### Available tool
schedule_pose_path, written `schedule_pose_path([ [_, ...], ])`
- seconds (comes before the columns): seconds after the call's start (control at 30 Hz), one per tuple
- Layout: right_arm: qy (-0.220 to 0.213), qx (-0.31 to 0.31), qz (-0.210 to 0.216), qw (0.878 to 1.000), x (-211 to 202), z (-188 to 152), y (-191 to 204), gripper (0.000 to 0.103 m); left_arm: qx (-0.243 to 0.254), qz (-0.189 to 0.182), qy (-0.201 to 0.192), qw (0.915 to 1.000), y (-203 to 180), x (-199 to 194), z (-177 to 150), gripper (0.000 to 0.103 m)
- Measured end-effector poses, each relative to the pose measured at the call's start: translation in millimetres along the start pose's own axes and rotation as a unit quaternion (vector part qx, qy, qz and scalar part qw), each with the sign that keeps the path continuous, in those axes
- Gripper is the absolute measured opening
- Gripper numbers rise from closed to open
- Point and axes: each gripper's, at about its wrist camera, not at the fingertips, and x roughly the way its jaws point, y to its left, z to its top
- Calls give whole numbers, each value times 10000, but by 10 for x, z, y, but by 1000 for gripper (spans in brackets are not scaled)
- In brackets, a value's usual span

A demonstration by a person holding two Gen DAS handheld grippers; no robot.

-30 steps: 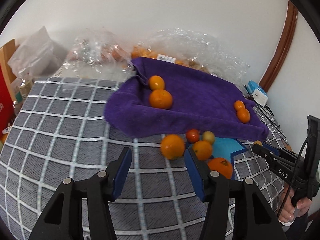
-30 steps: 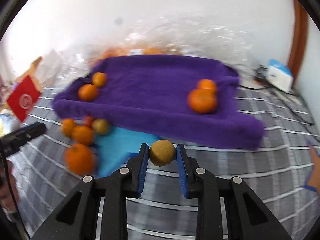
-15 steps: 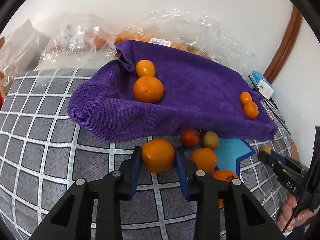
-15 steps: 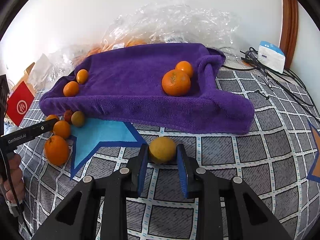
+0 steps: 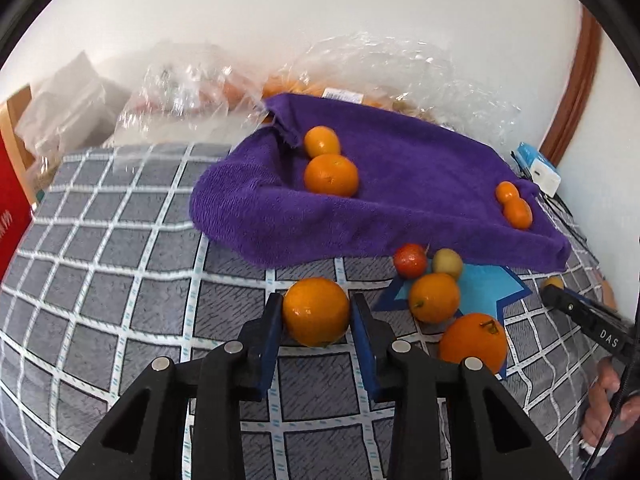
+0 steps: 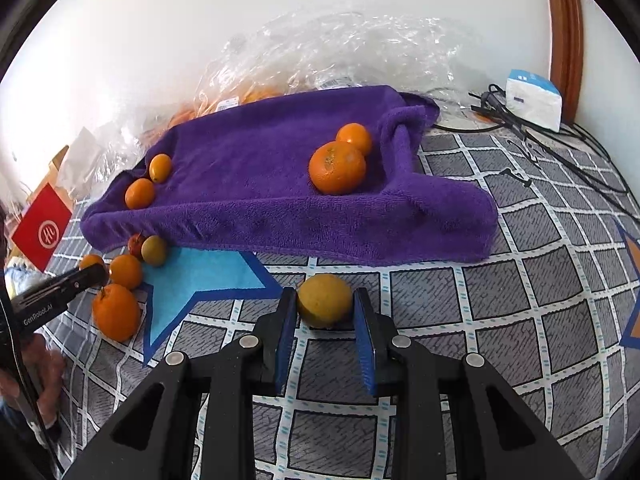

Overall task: Organize fruits
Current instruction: 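Lift and carry both held fruits over the purple towel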

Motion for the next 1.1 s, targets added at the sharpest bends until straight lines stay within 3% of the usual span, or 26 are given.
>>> schedule_pose_path([
  [0.13,47,-199,-152,9997,14,3,51,28,-93,-86,27,9999,34,21,-7,32],
  [0.3,46,-285,-101,9995,6,-6,71,28,54,47,53,10000,-30,36,-14,33],
  [0.5,-26,-359,9,9994,-34,-17,88,28,-67,-62,-3,10000,6,22,-7,32],
  [0.63,35,-262,35,9996,-22,-13,55,28,-169,-167,-208,9995,40,-59,-31,32],
  [0.8,-296,-508,-58,9983,-126,-55,142,28,-99,-280,-582,9979,2,-190,-46,32],
  [1.1,-442,-487,5,9978,-171,-64,122,28,-192,-330,-993,9943,42,-330,-27,32],
])
